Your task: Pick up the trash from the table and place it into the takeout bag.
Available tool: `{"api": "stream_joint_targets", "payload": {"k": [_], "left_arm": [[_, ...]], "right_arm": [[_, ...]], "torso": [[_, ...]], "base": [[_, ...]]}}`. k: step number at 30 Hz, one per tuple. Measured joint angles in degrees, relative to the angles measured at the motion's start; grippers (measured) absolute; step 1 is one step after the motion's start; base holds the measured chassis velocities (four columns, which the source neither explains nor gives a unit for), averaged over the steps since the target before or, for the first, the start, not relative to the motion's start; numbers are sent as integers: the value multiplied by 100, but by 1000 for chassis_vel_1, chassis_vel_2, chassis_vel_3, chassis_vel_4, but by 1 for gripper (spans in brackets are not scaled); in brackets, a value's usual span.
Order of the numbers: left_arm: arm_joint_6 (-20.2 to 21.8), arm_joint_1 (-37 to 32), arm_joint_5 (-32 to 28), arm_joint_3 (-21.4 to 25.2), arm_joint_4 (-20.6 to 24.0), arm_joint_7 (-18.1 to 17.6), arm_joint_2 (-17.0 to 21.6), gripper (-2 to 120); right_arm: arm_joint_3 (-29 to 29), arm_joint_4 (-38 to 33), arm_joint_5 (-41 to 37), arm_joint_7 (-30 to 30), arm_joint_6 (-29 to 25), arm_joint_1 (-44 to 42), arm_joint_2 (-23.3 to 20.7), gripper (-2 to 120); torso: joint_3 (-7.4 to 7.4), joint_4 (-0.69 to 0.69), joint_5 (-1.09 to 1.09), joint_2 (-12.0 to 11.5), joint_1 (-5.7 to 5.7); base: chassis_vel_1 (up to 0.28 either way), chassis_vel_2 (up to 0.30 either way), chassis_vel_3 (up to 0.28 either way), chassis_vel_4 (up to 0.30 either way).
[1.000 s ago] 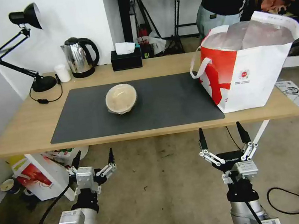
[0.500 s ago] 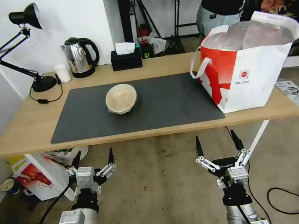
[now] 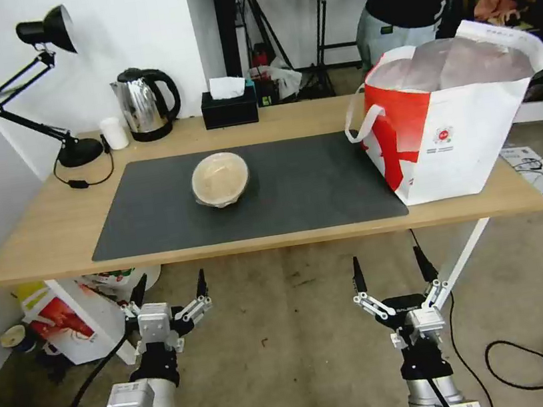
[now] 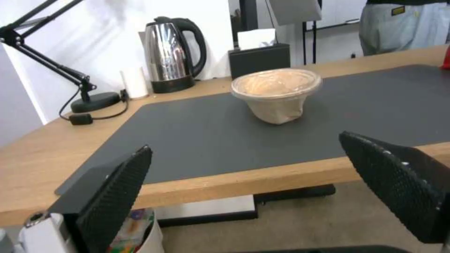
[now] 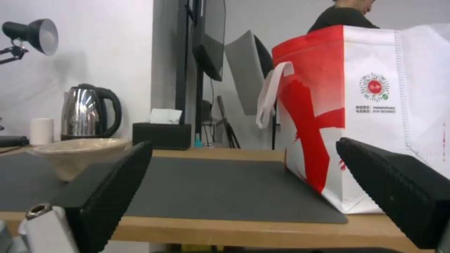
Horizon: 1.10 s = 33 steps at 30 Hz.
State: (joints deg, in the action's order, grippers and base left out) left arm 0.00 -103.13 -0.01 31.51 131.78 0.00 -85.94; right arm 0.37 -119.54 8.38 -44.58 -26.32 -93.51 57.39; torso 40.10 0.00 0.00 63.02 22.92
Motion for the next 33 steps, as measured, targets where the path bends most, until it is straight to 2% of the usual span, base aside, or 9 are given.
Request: {"api": "stream_joint_targets", "payload": {"k": [33], "left_arm": [[0,0,0,0,0,0,0,100]], "right_arm": [[12,110,-45,146,-8,193,-26,100]], "torso": [[0,0,0,0,0]], "base": [[0,0,0,0]]}}
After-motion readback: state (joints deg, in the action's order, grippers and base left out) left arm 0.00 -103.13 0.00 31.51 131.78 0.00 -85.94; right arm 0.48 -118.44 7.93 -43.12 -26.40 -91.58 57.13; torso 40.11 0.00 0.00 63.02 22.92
